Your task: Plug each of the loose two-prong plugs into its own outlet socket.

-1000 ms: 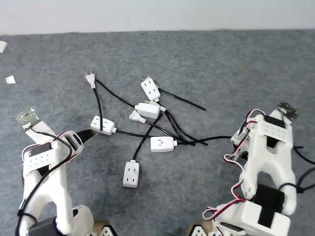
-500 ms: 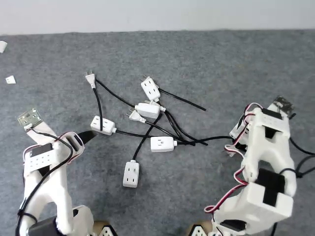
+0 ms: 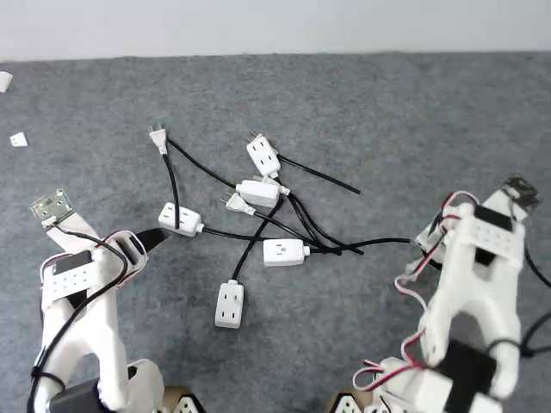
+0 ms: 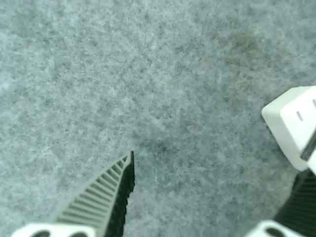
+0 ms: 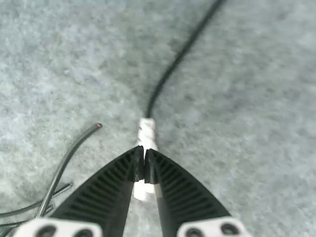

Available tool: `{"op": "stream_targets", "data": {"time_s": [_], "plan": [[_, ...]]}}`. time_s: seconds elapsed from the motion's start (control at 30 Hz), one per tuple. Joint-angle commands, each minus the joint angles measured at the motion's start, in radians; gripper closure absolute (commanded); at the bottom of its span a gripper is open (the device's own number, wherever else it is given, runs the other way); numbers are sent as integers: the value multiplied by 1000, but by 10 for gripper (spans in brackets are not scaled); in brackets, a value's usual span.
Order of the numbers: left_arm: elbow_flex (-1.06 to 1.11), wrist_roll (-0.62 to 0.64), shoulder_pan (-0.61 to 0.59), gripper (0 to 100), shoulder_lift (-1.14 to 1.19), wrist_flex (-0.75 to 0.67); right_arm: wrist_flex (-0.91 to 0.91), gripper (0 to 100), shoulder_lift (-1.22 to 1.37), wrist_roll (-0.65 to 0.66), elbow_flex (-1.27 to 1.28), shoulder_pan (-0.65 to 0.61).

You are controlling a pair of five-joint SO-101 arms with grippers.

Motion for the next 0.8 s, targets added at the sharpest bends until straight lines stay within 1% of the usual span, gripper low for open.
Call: {"op": "stream_targets", "data": {"time_s": [0.0, 0.2, 0.3, 0.37, 0.47, 0.57, 0.67, 0.77], "plan": [[-7, -6, 6, 544, 2, -20, -59, 986, -117, -11, 66, 54], [-7, -6, 6, 544, 2, -20, -111, 933, -124, -5, 153, 105], [-7, -6, 6, 544, 2, -20, -142, 930, -85, -5, 170, 99], [-7, -6, 6, 544, 2, -20, -168, 930, -39, -5, 166, 70], [-7, -6, 6, 544, 2, -20, -188, 930, 47, -3, 135, 19], [-7, -6, 6, 544, 2, -20, -170, 930, 131, -8, 69, -16], [-7, -6, 6, 544, 2, -20, -140, 930, 179, -9, 2, -24], [-7, -6, 6, 544, 2, -20, -105, 931, 173, -9, -38, -18]]}}
